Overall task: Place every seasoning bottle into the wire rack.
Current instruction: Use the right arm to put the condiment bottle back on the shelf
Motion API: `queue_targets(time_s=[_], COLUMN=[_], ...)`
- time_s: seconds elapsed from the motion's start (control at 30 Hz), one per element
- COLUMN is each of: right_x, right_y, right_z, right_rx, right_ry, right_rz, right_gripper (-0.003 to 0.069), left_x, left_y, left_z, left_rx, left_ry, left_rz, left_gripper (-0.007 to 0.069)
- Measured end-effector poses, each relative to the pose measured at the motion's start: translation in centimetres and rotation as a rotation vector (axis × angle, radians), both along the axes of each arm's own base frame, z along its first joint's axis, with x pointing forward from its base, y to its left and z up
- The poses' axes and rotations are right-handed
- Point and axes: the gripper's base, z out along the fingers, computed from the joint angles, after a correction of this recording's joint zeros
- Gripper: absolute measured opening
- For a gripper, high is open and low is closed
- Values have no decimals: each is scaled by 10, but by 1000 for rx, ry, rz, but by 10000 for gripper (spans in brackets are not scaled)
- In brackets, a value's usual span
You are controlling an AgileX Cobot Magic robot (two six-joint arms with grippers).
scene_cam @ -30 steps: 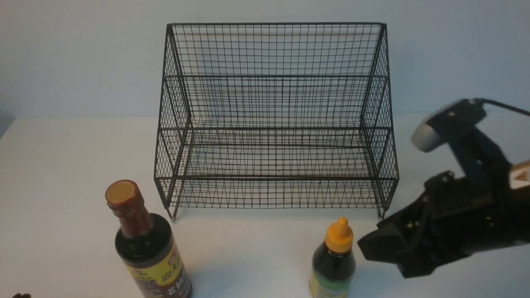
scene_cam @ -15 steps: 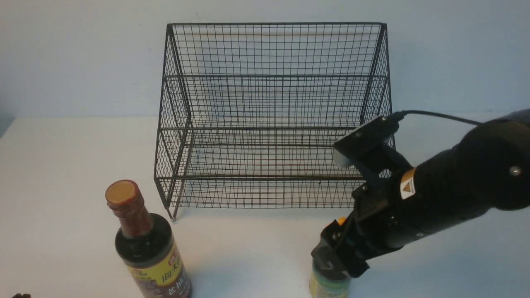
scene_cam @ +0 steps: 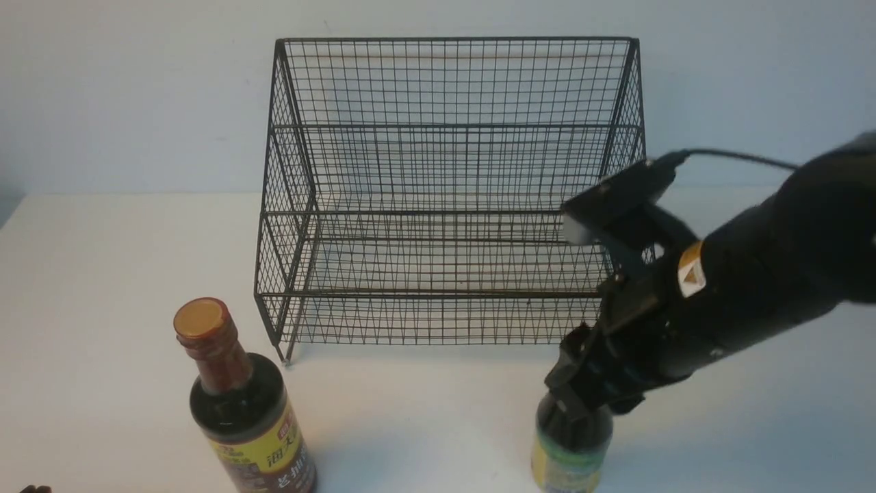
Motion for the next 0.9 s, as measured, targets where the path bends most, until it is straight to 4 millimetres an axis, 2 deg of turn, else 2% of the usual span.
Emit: queue_targets(time_s=[0.17, 0.33, 0.43, 0.53, 0.57, 0.67, 0.77, 0.9], right_x=[8, 20, 36, 49, 61, 75, 101, 116], right_y=[-3, -7, -9, -9, -11, -13, -20, -26], right_z=[53, 84, 95, 92, 85, 73, 50, 35], right_rx=[-3, 11, 48, 53, 48, 37, 35, 39], right_ry=[-150, -261, -291, -284, -264, -231, -179, -144], right_rz=[-8, -98, -191, -231, -269, -317, -416, -486], right_gripper=[301, 301, 301, 301, 301, 301, 301, 301], left_x=[0, 0, 0, 0, 0, 0, 0, 0], left_y=[0, 0, 0, 0, 0, 0, 0, 0], left_z=[0, 0, 0, 0, 0, 0, 0, 0], left_rx=[0, 0, 0, 0, -1, -1, -1, -1], left_ry=[0, 0, 0, 0, 0, 0, 0, 0], left_rz=[0, 0, 0, 0, 0, 0, 0, 0], left_gripper=[-5, -5, -5, -5, -5, -5, -5, -5])
